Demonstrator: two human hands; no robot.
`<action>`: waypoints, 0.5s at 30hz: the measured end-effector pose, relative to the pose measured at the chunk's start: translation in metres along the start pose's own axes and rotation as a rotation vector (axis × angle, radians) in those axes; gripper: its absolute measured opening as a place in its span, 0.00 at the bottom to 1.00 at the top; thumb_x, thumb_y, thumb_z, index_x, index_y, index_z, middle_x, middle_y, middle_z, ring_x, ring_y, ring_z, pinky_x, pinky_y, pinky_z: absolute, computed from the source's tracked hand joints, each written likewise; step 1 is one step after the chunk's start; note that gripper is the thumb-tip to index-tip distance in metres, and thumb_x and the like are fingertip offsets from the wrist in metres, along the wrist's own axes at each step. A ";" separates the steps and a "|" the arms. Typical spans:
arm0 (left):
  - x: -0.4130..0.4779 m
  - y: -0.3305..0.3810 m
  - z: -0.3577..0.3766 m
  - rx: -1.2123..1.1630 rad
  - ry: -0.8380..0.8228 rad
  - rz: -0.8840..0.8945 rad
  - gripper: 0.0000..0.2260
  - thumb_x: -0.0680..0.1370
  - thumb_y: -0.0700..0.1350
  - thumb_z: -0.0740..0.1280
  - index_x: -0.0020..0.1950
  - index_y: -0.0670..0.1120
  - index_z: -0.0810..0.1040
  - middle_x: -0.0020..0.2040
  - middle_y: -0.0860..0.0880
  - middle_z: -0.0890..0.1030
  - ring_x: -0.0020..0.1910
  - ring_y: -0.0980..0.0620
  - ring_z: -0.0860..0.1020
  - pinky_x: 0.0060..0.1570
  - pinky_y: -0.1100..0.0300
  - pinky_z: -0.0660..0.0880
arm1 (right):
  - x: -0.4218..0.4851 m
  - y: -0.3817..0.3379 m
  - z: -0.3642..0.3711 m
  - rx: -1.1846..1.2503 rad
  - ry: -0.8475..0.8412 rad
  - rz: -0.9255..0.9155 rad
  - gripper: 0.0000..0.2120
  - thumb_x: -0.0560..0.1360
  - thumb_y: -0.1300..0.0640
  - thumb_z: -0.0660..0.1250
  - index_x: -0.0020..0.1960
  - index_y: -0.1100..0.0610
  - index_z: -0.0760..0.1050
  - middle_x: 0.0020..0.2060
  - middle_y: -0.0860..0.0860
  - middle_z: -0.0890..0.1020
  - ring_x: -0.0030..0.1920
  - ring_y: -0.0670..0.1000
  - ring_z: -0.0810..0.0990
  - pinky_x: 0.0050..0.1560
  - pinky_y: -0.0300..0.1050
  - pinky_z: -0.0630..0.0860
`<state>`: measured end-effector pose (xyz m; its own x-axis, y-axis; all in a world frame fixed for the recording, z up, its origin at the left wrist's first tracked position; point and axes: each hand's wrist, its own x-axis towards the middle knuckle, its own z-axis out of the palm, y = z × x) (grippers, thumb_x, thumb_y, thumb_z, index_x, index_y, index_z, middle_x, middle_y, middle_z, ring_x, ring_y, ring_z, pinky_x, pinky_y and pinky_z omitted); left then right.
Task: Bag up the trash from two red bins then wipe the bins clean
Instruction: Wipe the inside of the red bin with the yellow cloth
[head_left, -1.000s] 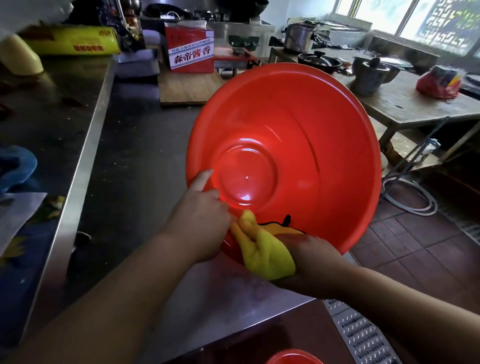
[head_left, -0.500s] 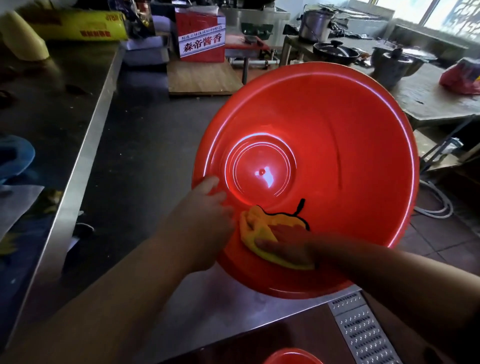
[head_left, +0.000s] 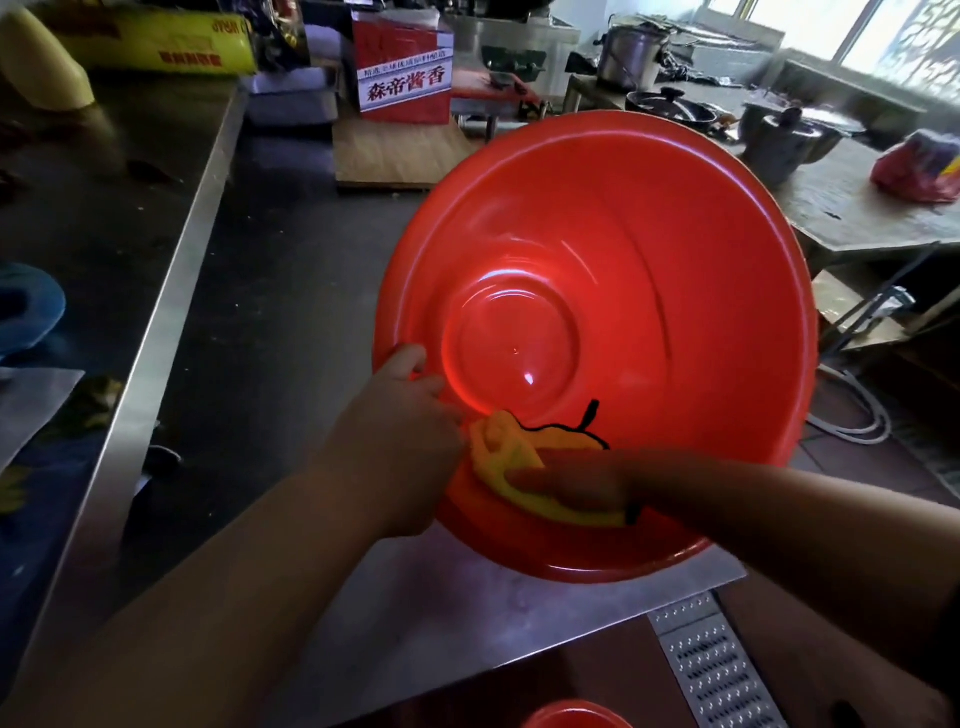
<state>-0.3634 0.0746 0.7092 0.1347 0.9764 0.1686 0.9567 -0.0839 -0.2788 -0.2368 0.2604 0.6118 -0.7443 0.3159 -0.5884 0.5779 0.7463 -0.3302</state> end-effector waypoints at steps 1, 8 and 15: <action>0.000 -0.001 0.000 0.000 0.003 0.005 0.13 0.59 0.42 0.51 0.24 0.47 0.75 0.24 0.54 0.74 0.29 0.49 0.74 0.49 0.52 0.72 | -0.020 -0.001 -0.001 0.009 -0.063 -0.044 0.33 0.73 0.29 0.53 0.70 0.48 0.68 0.65 0.49 0.74 0.64 0.52 0.72 0.67 0.51 0.65; 0.006 0.004 0.002 0.058 0.034 0.021 0.22 0.62 0.40 0.43 0.24 0.47 0.76 0.23 0.53 0.73 0.29 0.50 0.72 0.50 0.55 0.61 | -0.102 -0.011 0.000 -0.316 -0.090 -0.067 0.40 0.69 0.26 0.45 0.73 0.48 0.58 0.68 0.53 0.64 0.69 0.55 0.62 0.70 0.53 0.58; 0.000 0.012 0.005 -0.022 0.158 0.067 0.24 0.66 0.36 0.42 0.24 0.45 0.76 0.25 0.50 0.76 0.31 0.48 0.75 0.51 0.52 0.74 | -0.001 0.011 0.020 -0.252 0.018 0.144 0.33 0.79 0.37 0.49 0.78 0.53 0.47 0.76 0.54 0.54 0.75 0.58 0.51 0.72 0.57 0.49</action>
<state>-0.3531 0.0749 0.7014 0.2358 0.9253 0.2970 0.9494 -0.1542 -0.2735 -0.2234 0.2563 0.5941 -0.6679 0.4376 -0.6020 0.5783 0.8143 -0.0496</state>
